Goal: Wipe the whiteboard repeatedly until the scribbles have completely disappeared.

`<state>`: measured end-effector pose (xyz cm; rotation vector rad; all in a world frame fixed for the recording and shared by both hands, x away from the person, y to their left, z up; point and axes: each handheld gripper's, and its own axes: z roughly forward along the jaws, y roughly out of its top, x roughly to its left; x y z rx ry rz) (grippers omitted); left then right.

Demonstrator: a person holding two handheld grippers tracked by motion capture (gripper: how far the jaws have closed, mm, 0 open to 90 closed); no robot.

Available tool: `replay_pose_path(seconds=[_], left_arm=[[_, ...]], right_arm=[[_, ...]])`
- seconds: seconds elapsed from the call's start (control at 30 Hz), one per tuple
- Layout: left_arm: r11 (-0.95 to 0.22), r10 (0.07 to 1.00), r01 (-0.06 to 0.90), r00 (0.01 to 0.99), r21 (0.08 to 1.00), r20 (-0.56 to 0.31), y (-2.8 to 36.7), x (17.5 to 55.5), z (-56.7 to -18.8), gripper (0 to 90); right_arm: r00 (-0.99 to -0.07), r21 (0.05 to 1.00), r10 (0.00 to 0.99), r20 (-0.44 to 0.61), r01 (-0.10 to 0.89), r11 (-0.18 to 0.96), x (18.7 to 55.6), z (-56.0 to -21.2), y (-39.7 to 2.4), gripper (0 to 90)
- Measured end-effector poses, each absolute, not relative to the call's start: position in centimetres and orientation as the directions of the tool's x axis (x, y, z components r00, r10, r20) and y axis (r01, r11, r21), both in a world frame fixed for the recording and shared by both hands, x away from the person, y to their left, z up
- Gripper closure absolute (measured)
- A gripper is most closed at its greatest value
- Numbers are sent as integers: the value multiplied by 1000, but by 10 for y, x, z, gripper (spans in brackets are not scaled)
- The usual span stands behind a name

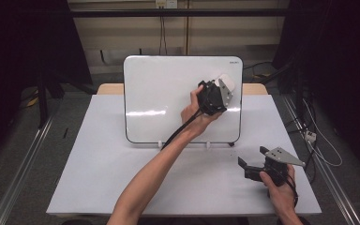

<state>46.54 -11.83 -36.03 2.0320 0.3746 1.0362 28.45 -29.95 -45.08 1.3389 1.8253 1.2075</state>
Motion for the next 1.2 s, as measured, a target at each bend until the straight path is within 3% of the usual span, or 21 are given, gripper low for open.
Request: replay_pose_path(seconds=[0.23,0.57,0.7,1.2], left_arm=[[-669,516,-112,641,734,568,-128,471,-352,310],[-662,536,-97,631,743,560,-131,482,-336,310],[-619,612,-26,610,785,503,-112,490,-330,310],[-523,747,109,535,845,393,-30,494,-325,311]], right_arm=[[-341,901,938,63,424,94,284,-451,-299,53],[-332,901,941,68,426,85,283,-451,-303,53],[-330,900,942,66,428,87,282,-451,-302,53],[-334,899,940,64,428,91,284,-451,-299,53]])
